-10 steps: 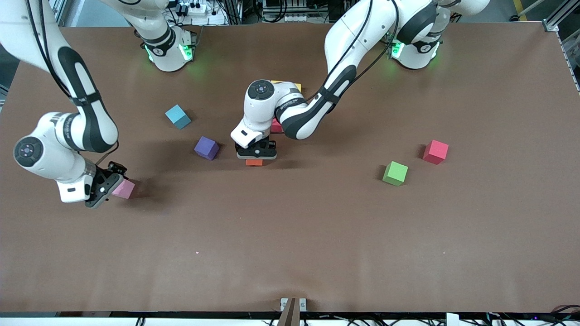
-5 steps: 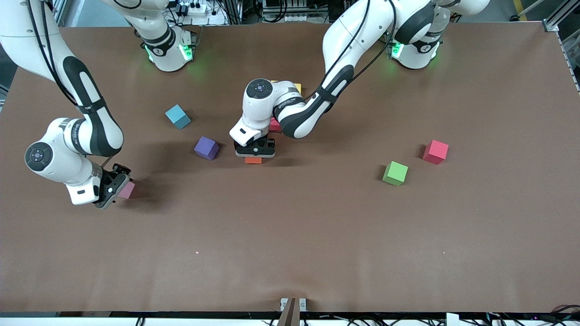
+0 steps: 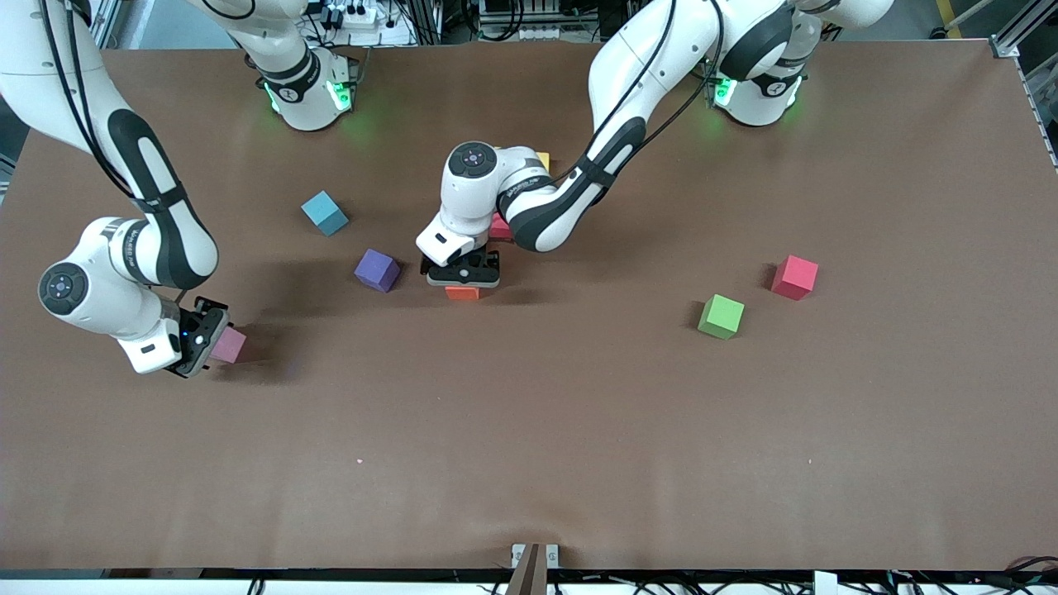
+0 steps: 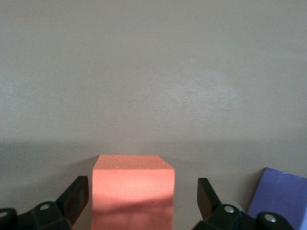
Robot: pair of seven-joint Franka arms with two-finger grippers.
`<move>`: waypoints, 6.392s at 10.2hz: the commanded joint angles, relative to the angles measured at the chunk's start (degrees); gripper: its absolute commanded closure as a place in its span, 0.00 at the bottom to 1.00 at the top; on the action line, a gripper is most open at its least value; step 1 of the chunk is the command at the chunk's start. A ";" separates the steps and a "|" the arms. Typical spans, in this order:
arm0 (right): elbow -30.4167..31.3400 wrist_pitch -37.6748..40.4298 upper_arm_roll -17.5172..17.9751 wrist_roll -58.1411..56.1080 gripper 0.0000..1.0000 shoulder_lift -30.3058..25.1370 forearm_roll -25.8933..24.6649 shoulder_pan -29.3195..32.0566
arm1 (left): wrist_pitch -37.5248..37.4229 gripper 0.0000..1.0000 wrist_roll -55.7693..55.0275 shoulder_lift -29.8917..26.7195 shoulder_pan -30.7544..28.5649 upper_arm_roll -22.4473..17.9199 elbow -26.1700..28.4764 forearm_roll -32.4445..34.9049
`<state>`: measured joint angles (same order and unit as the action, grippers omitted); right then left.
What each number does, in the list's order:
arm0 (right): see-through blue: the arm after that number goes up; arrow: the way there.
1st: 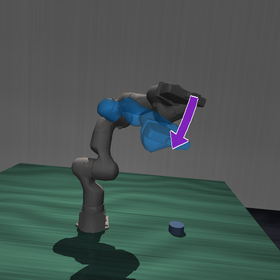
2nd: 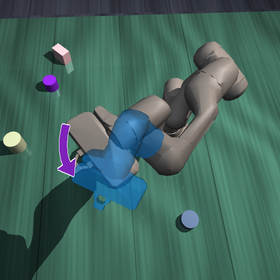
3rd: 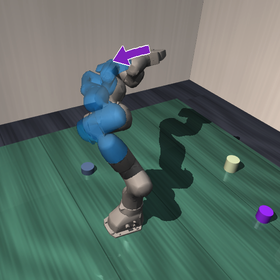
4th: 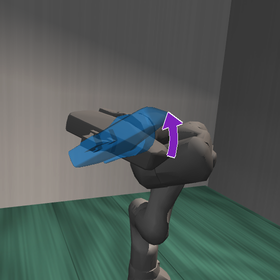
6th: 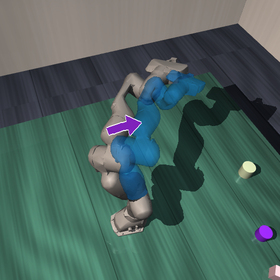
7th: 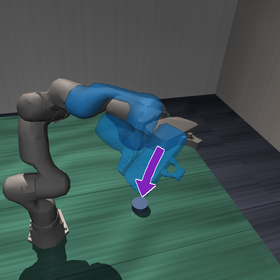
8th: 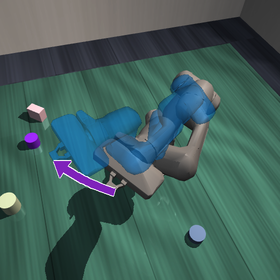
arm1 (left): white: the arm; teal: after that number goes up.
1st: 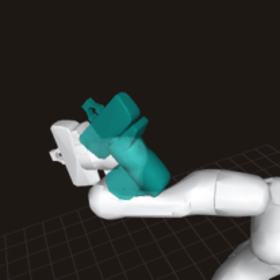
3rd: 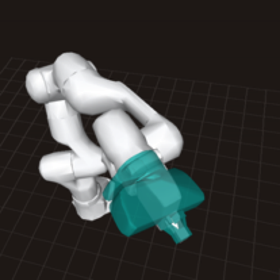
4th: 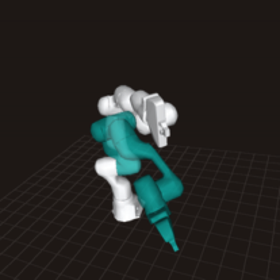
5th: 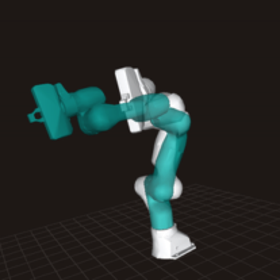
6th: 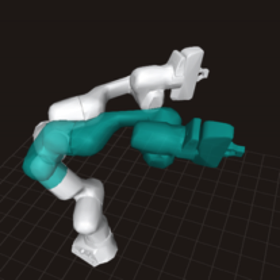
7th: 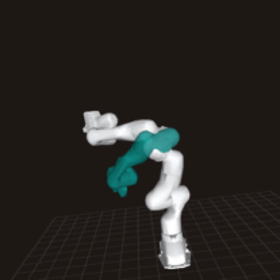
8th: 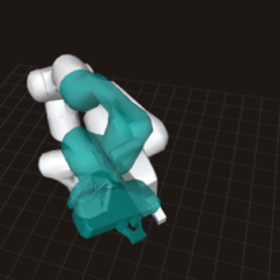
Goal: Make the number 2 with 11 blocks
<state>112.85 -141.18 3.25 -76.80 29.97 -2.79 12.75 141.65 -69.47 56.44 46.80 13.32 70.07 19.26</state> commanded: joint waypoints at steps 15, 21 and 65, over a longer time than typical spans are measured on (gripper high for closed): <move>-15.82 16.38 1.94 18.04 0.49 -2.73 3.56 -20.99 | -10.78 0.00 9.40 -37.36 -33.24 5.22 45.13 -10.91; -18.97 15.59 1.85 27.75 0.49 -1.33 7.37 -33.45 | -10.78 0.00 42.95 -37.55 -51.80 12.08 48.40 -12.23; -11.51 7.74 0.88 30.13 0.00 2.56 7.45 -51.42 | -2.96 0.60 9.82 -29.20 -52.60 18.49 44.98 -1.60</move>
<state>100.70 -136.67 3.62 -46.88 35.13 4.28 -38.98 139.45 -55.74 28.55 -5.94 31.67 114.78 16.85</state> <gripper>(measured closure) 0.000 0.458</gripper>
